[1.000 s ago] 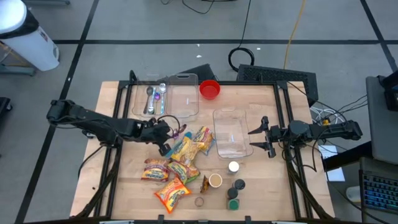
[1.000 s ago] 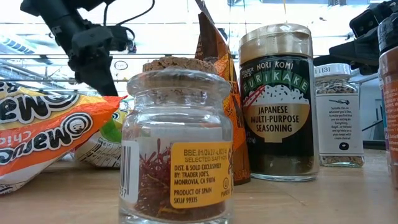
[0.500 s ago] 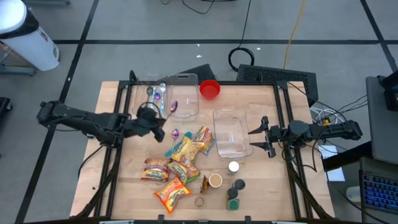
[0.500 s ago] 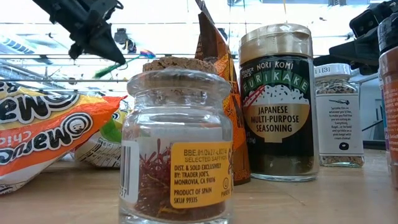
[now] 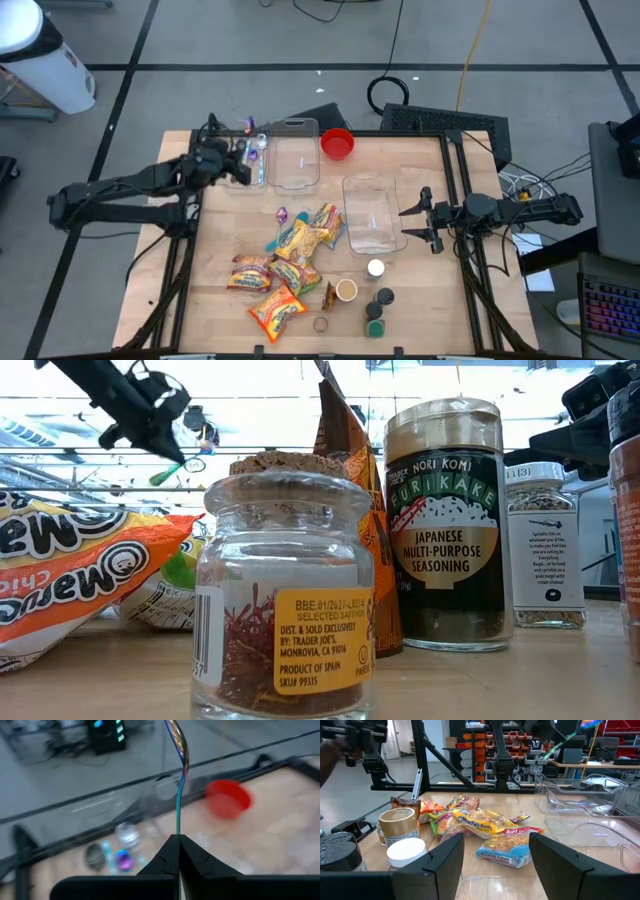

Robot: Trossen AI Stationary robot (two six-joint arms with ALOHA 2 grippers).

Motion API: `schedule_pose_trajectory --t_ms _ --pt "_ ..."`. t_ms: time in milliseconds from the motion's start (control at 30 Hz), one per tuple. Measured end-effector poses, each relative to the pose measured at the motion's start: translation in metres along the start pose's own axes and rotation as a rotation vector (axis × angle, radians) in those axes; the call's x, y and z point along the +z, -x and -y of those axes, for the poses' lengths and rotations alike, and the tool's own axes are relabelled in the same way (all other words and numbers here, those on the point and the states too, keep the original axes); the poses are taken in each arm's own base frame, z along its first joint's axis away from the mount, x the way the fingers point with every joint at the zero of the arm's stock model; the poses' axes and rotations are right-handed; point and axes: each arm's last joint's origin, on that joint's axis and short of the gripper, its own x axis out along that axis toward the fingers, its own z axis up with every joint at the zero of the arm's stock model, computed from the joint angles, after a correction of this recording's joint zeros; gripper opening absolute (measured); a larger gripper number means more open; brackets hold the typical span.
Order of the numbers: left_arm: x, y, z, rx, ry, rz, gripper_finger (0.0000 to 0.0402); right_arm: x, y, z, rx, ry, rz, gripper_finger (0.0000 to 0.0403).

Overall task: Pick & Place Food Item
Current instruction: Put the left violet spoon into the top left transparent bin

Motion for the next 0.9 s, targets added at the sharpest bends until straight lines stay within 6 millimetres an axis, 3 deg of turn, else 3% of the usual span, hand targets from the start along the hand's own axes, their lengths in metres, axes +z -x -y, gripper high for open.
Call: schedule_pose_trajectory --t_ms 300,900 --pt "-0.009 -0.040 -0.039 0.290 0.053 -0.247 0.0001 0.000 0.000 0.000 0.000 0.000 0.000 0.0217" --pt "-0.037 -0.116 -0.045 0.435 -0.027 -0.480 0.0002 0.000 0.000 0.000 0.000 0.000 0.000 0.0219"
